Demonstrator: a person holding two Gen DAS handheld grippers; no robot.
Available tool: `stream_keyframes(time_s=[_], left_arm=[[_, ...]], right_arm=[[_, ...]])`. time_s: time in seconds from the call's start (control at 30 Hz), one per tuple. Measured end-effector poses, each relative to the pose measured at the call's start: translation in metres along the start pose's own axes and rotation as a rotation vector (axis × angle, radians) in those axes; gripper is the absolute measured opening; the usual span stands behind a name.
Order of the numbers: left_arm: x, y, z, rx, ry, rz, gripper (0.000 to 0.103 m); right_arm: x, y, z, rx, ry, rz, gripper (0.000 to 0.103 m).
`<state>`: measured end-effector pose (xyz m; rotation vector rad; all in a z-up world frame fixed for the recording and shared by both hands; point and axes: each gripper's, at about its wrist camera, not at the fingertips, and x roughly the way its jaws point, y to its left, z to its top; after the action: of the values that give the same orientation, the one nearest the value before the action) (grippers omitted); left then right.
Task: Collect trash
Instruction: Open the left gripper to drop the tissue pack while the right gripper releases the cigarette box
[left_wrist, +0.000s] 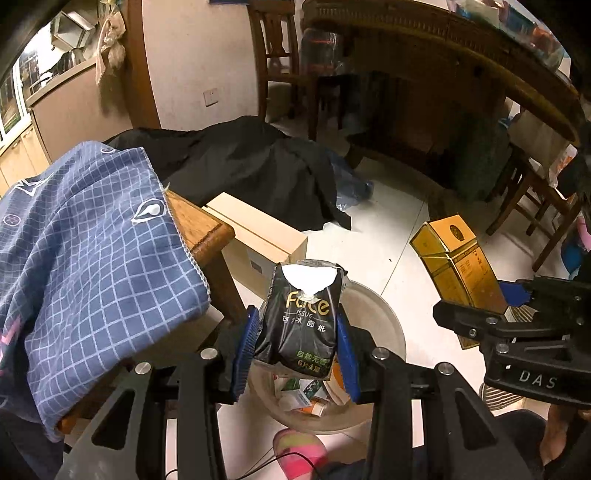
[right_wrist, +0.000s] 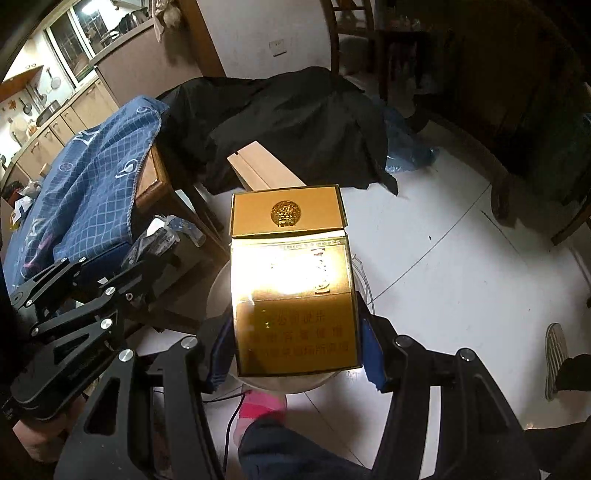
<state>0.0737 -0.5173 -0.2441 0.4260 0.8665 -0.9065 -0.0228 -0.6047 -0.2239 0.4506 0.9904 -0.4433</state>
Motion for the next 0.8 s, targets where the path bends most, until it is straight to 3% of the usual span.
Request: stream_keyframes(time_s=[0.8], left_arm=[[0.015, -0.001, -0.002, -0.005, 0.038, 0.012, 0.041]], right_arm=[[0.017, 0.002, 0.000, -0.005, 0.052, -0.006, 0.055]])
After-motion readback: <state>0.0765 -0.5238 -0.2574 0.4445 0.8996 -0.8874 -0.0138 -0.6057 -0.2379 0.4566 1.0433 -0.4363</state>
